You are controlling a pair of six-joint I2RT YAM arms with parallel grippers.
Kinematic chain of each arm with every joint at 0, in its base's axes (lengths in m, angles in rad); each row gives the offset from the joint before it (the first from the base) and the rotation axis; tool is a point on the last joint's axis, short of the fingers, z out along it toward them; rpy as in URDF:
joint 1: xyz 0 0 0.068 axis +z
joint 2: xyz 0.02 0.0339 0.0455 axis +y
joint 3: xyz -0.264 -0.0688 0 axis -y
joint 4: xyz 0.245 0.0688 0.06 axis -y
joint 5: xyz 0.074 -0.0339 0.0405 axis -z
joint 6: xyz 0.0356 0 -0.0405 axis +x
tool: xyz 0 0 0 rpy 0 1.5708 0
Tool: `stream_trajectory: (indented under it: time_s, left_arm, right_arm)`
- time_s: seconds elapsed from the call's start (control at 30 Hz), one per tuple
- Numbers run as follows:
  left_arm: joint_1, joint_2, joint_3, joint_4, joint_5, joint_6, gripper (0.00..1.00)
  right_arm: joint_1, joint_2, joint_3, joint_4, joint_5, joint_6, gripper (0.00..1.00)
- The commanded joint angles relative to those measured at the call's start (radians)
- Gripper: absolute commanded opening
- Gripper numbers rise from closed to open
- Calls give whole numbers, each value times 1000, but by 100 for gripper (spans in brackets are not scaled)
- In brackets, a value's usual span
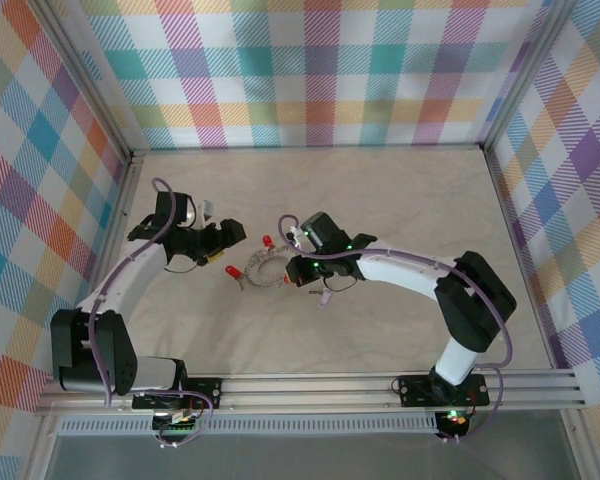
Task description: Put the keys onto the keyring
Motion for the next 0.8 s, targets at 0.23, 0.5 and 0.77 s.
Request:
stream_trajectory:
  time_s: [0.23,0.5,0.77]
  left_arm:
    - [-89,-95,-121,529,397,82,91]
    - [-218,44,-106,699,400,263,84]
    - [-223,62,-17,591,406,466,72]
  right_arm:
    - [-129,-185,-255,371,-160,-442,0]
    - [-216,-216,-434,723,-315,-533,0]
    - [-272,-194,-458,976,-476,-477,0]
